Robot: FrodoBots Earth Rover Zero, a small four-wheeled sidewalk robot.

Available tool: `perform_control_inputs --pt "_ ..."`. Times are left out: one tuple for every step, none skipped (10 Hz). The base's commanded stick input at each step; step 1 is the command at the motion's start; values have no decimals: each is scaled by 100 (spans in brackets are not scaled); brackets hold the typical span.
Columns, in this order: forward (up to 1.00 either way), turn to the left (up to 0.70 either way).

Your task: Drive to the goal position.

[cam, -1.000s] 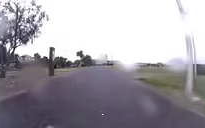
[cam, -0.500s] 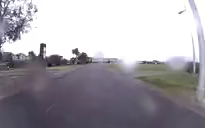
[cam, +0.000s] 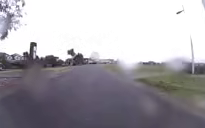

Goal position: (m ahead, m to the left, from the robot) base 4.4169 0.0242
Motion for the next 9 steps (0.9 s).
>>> perform_control_inputs --pt "100 0" --pt "100 18" --pt "100 28" --pt "100 39" --pt "100 40" --pt "100 40" --pt "100 40" --pt "100 40" --pt "100 40"
